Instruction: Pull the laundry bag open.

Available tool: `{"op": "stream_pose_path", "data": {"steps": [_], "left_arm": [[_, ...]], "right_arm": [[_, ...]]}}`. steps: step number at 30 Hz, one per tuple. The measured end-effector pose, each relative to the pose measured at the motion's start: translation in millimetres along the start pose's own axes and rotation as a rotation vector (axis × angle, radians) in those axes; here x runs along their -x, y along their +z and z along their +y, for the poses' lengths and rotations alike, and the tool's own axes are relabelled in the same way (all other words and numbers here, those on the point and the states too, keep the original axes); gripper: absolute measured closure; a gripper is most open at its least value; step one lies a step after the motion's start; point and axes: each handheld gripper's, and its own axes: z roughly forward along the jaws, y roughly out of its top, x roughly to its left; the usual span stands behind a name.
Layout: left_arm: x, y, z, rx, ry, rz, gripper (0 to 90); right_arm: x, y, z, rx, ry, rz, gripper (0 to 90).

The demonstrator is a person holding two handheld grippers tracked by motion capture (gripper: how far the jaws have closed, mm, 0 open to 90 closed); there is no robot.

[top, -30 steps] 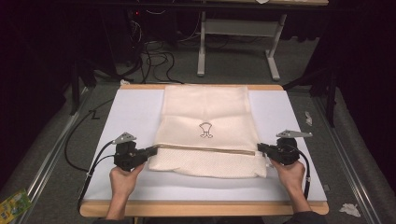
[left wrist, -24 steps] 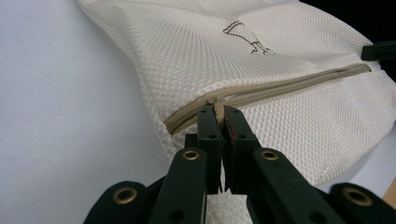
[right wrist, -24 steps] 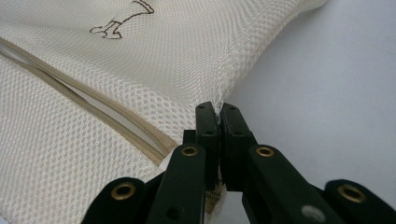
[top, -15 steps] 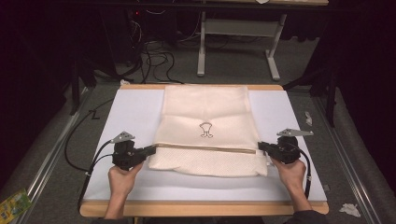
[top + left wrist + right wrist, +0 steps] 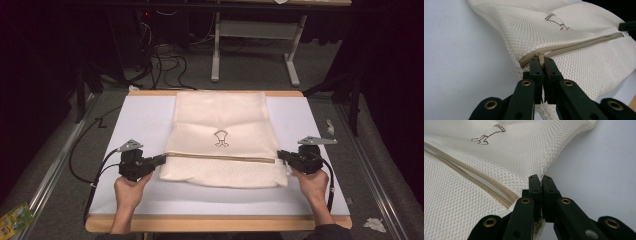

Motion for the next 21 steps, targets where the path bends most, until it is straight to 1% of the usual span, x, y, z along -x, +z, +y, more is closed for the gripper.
{"op": "stream_pose_path", "data": {"steps": [8,11,12,14,15,16,18,21], "left_arm": [[-0.2,-0.8,2.1,0.000,0.002,-0.002,87.2],[2.8,-2.2,3.4,0.004,0.016,0.001,87.2],[3.2,-2.3,3.8,0.004,0.018,0.001,87.2],[3.4,-2.1,4.5,0.001,0.021,0.000,87.2],[3.1,-2.5,4.7,0.000,0.025,0.008,87.2],[2.5,-3.2,4.8,-0.002,0.024,0.008,87.2],[1.8,-3.8,4.8,-0.003,0.021,0.006,87.2],[0.4,-3.1,4.9,-0.013,0.026,0.013,87.3]], "right_arm": [[0.6,-0.5,2.1,0.003,-0.001,-0.003,88.9],[1.9,-0.9,2.1,0.007,-0.008,-0.006,88.9],[2.0,-1.1,2.1,0.008,-0.001,-0.006,88.9],[2.5,-1.9,2.3,0.007,0.002,-0.007,88.9],[2.5,-2.3,2.5,0.007,0.004,-0.007,88.9],[2.7,-2.4,2.6,0.006,-0.001,-0.016,88.9],[3.5,-3.2,2.8,0.007,0.007,-0.010,88.9],[3.8,-2.6,3.1,0.006,0.000,-0.012,89.0]]}}
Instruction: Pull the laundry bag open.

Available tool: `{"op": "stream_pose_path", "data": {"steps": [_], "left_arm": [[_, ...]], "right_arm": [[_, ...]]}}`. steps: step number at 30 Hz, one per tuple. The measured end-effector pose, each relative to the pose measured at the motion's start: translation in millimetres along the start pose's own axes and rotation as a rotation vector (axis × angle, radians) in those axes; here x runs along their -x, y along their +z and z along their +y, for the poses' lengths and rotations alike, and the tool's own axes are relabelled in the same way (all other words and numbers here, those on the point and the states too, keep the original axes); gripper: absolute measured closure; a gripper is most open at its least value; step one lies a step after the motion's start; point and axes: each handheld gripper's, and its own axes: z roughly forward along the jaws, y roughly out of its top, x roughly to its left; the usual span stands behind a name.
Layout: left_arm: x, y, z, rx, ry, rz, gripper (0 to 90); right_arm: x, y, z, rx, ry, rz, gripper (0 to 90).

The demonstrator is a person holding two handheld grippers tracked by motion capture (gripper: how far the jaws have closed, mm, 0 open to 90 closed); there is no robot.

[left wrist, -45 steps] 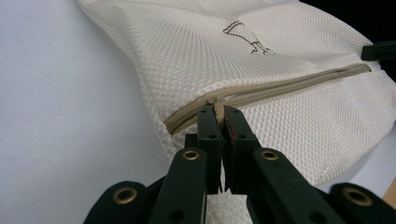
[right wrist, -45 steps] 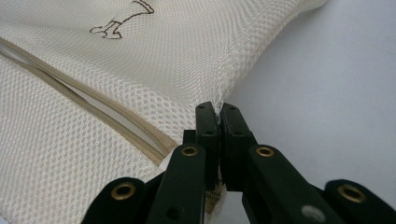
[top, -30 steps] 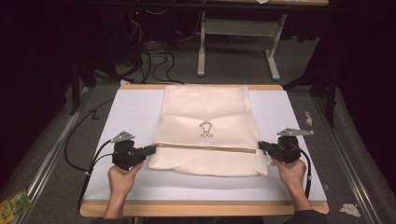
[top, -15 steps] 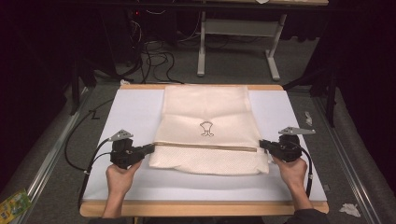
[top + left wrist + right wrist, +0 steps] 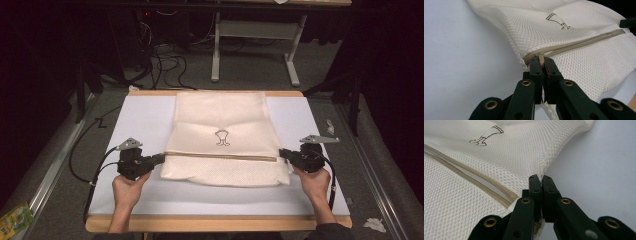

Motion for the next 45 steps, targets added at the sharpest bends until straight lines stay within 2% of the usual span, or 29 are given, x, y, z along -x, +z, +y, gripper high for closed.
{"op": "stream_pose_path", "data": {"steps": [2,3,8,15,22,26,30,39,45], "left_arm": [[-1.4,0.4,0.0,-0.002,-0.006,-0.004,87.3],[-1.7,0.3,-0.1,-0.003,-0.003,0.008,87.4],[-2.2,1.3,-1.5,-0.013,-0.003,0.015,87.4],[0.3,2.0,-3.6,-0.021,-0.007,-0.008,87.0],[1.4,3.5,-5.8,-0.034,-0.006,-0.011,86.7],[2.3,4.9,-10.6,-0.055,-0.002,-0.008,86.6],[0.1,8.3,-16.0,-0.075,-0.009,-0.005,86.5],[0.4,10.7,-20.9,-0.084,0.001,0.010,86.3],[0.0,13.5,-25.7,-0.097,-0.008,0.011,86.2]], "right_arm": [[0.8,0.4,-0.2,-0.004,-0.002,-0.018,89.3],[1.2,0.0,-0.3,-0.003,0.006,-0.014,89.4],[1.4,0.3,-0.1,-0.007,0.004,-0.015,89.3],[2.8,-1.3,-2.7,-0.014,0.010,-0.008,88.6],[3.9,2.2,-8.7,-0.041,0.012,0.001,88.1],[2.5,3.9,-12.5,-0.054,-0.002,0.009,87.8],[2.8,6.2,-15.9,-0.066,0.007,0.012,87.4],[1.6,9.1,-19.9,-0.079,0.002,0.009,86.8],[2.0,11.4,-23.5,-0.087,0.006,0.007,86.5]]}}
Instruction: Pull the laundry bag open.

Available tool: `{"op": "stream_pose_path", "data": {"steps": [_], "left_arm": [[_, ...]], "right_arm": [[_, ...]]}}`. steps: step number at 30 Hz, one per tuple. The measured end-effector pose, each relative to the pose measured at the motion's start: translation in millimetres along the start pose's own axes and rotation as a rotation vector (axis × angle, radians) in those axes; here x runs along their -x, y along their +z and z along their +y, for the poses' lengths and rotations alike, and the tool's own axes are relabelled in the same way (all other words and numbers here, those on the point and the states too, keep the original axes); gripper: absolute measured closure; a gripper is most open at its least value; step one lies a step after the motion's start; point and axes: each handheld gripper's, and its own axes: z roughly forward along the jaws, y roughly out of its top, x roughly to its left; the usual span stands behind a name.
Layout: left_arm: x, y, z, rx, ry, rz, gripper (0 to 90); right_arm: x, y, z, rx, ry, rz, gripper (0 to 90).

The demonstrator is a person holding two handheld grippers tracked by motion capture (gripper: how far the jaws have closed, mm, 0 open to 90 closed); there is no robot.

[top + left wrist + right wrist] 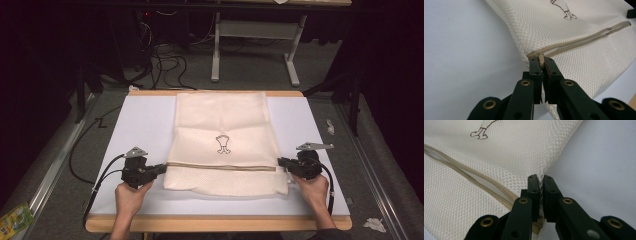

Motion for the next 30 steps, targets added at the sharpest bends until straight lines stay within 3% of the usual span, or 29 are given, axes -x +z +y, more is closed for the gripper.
{"op": "stream_pose_path", "data": {"steps": [23,30], "left_arm": [[-3.0,7.8,-8.5,-0.047,-0.007,0.021,85.3],[-2.1,11.1,-9.3,-0.050,-0.004,0.016,81.3]], "right_arm": [[-1.1,7.9,-9.6,-0.020,0.012,-0.003,83.1],[-3.1,8.3,-9.2,-0.026,0.005,-0.023,73.9]]}}
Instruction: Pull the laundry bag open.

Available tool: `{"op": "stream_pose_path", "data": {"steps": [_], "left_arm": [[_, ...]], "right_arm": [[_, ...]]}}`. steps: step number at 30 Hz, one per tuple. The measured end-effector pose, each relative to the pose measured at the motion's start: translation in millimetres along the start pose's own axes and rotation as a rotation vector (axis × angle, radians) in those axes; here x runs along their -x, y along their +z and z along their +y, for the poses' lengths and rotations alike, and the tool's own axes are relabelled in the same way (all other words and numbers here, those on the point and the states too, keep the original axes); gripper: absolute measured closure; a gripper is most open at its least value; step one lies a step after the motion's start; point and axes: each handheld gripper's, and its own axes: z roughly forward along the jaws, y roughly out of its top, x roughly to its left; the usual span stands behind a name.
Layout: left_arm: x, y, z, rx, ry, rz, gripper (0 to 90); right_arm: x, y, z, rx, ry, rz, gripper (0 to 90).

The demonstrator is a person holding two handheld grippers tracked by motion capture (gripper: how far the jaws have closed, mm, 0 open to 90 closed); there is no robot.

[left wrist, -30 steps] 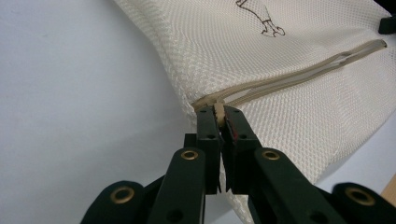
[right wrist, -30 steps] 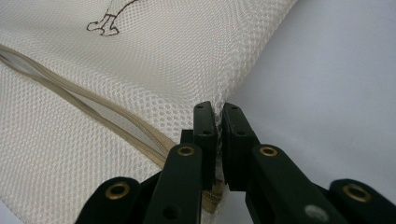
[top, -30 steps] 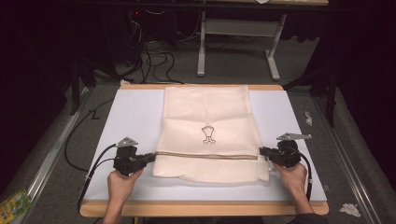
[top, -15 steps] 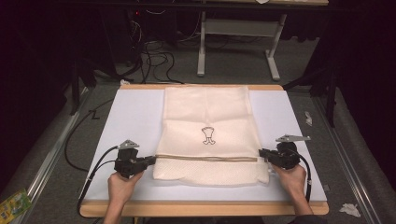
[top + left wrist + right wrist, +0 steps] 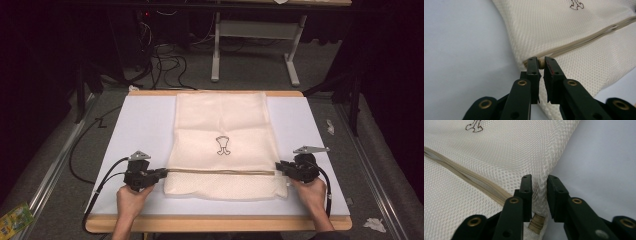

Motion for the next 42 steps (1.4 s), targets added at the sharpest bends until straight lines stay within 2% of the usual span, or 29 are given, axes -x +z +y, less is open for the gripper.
{"op": "stream_pose_path", "data": {"steps": [3,6,10,15,22,35,37,42], "left_arm": [[2.3,0.8,0.1,0.001,0.012,0.020,74.5],[2.4,-0.2,0.6,0.015,0.013,0.033,66.6],[3.4,-4.4,1.9,0.057,0.022,0.037,60.9],[3.2,-10.3,3.5,0.118,0.051,0.061,55.2],[0.9,-15.8,5.1,0.165,0.063,0.092,51.8],[-5.9,-23.4,6.4,0.212,0.071,0.165,44.6],[-6.6,-23.7,5.7,0.224,0.087,0.180,42.8],[-9.9,-23.2,4.2,0.242,0.080,0.205,40.2]], "right_arm": [[0.3,-2.5,0.7,0.022,-0.002,-0.017,66.3],[1.3,-6.2,1.2,0.047,-0.013,-0.026,62.8],[1.6,-12.0,1.7,0.085,-0.013,-0.047,59.6],[3.9,-21.7,3.3,0.133,-0.009,-0.068,55.5],[12.1,-32.8,3.0,0.173,0.004,-0.096,53.1],[30.2,-46.8,-3.7,0.224,0.049,-0.125,48.0],[31.6,-47.7,-4.2,0.224,0.056,-0.128,47.7],[35.5,-48.9,-7.5,0.245,0.041,-0.141,46.5]]}}
